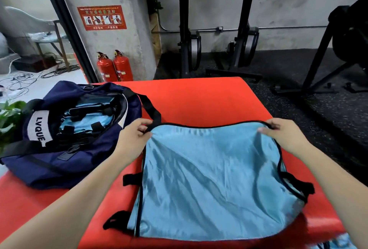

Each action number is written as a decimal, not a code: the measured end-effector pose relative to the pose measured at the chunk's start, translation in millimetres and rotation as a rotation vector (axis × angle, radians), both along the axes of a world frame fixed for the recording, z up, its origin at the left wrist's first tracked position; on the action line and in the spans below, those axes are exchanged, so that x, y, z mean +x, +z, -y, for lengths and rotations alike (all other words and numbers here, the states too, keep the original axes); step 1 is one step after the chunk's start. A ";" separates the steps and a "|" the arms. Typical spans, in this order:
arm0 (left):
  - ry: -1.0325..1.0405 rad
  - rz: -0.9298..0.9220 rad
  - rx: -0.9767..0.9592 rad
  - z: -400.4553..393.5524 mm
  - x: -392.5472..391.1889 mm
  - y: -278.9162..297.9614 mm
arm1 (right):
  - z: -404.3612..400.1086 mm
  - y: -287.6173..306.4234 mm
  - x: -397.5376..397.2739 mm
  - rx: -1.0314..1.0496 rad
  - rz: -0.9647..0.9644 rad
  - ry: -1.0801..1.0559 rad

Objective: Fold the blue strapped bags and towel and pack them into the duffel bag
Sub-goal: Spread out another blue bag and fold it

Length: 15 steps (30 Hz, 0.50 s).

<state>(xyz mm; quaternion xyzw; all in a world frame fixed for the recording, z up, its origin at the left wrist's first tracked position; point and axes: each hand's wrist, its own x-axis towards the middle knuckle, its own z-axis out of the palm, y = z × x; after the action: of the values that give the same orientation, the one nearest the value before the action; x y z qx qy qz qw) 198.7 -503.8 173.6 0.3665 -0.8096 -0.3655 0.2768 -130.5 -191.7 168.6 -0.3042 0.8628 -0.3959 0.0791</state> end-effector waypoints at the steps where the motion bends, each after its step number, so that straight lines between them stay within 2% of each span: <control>1: 0.027 -0.020 -0.017 -1.4 -2.6 1.4 | 3.1 1.4 1.1 -0.029 -0.008 -0.028; 3: 0.054 -0.001 -0.012 -5.2 -6.9 1.0 | 8.9 -2.0 5.9 -0.016 -0.015 -0.093; 5: 0.043 0.105 -0.016 -9.8 -8.1 -3.6 | 11.5 -9.3 13.0 0.068 -0.011 -0.124; 9: -0.053 0.355 -0.291 -40.6 -6.5 -7.9 | 6.9 -10.1 34.3 0.168 -0.219 -0.102; 12: -0.222 0.269 -0.295 -83.5 -0.2 -8.3 | 3.4 -4.4 78.0 0.099 -0.348 0.090; 13: -0.280 0.245 -0.266 -98.2 2.7 -12.3 | 0.1 -6.7 95.9 0.108 -0.343 0.183; 15: -0.328 0.306 -0.263 -126.8 7.8 -22.7 | -10.5 -22.1 127.9 0.208 -0.316 0.353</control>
<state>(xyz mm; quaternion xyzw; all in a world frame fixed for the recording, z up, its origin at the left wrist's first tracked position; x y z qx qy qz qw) 206.5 -377.0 151.0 0.2422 -0.9312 -0.2375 0.1331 -2.6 -181.2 146.5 -0.4983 0.8342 -0.2325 0.0423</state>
